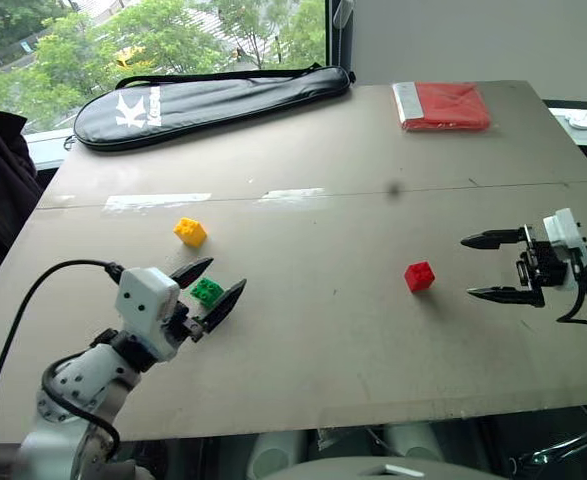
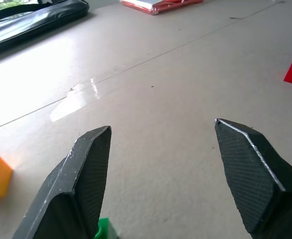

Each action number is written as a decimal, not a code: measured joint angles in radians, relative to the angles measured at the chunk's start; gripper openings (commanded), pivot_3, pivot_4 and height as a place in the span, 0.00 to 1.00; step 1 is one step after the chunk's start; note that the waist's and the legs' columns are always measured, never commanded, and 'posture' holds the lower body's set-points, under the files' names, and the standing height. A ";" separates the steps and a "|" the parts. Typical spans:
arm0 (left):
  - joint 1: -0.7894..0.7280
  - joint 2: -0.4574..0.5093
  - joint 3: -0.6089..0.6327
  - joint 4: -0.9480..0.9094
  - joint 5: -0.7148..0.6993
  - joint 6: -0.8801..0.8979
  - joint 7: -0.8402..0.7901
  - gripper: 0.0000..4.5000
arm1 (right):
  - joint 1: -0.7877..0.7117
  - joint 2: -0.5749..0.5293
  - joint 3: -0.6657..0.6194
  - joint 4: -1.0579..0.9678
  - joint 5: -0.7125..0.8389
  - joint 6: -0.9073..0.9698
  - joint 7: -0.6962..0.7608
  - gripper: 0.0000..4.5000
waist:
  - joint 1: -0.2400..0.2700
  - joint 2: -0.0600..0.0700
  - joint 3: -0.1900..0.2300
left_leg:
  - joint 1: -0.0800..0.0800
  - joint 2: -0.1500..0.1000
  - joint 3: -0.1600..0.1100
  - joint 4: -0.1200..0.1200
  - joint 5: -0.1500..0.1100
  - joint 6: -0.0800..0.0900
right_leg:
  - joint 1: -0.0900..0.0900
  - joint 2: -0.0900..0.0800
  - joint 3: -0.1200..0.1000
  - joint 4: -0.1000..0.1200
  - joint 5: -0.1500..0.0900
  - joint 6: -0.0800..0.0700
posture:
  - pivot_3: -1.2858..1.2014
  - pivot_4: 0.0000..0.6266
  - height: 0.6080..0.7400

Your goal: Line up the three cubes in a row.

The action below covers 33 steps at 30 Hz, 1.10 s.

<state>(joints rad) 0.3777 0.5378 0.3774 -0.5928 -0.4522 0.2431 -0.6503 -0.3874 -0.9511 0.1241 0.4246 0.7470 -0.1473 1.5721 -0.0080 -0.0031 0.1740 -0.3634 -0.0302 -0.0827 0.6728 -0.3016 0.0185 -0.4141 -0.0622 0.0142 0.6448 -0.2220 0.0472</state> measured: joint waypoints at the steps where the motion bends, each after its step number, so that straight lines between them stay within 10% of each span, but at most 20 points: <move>1: 0.020 0.000 0.021 0.020 0.001 -0.010 -0.004 0.75 | 0.051 0.001 -0.035 -0.043 0.013 0.021 0.000 0.99 | 0.001 0.000 0.000 | 0.000 0.000 0.000 0.000 0.000 0.000 | 0.000 0.000 0.000 0.000 0.000 0.000 | 0.52 0.24 0.70; 23: -0.133 -0.016 -0.115 0.413 0.140 -0.108 -0.042 0.75 | 0.451 0.159 -0.277 -0.628 0.052 0.249 -0.180 0.99 | 0.021 -0.001 0.000 | 0.000 0.000 0.000 0.004 0.000 0.000 | 0.001 0.001 -0.004 0.001 0.001 0.002 | 0.52 0.24 0.70; 29: -0.182 -0.013 -0.121 0.461 0.150 -0.125 -0.046 0.28 | 0.451 0.178 -0.300 -0.648 0.051 0.268 -0.201 1.00 | 0.022 -0.001 0.000 | 0.000 0.000 -0.001 0.004 0.000 0.000 | 0.001 0.001 -0.004 0.001 0.001 0.002 | 0.52 0.24 0.70; 33: -0.190 -0.013 -0.131 0.473 0.153 -0.141 -0.048 0.29 | 0.471 0.190 -0.310 -0.658 0.046 0.268 -0.209 1.00 | 0.022 -0.001 -0.001 | 0.000 0.000 -0.001 0.004 0.000 0.000 | 0.001 0.000 -0.004 0.001 0.001 0.002 | 0.52 0.24 0.70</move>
<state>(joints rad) 0.1876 0.5249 0.2465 -0.1194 -0.2991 0.1019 -0.6978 0.0834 -0.7615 -0.1864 -0.2333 0.7930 0.1211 1.3636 0.0140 -0.0037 0.1735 -0.3635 -0.0304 -0.0833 0.6772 -0.3016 0.0186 -0.4130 -0.0619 0.0097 0.6460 -0.2208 0.0491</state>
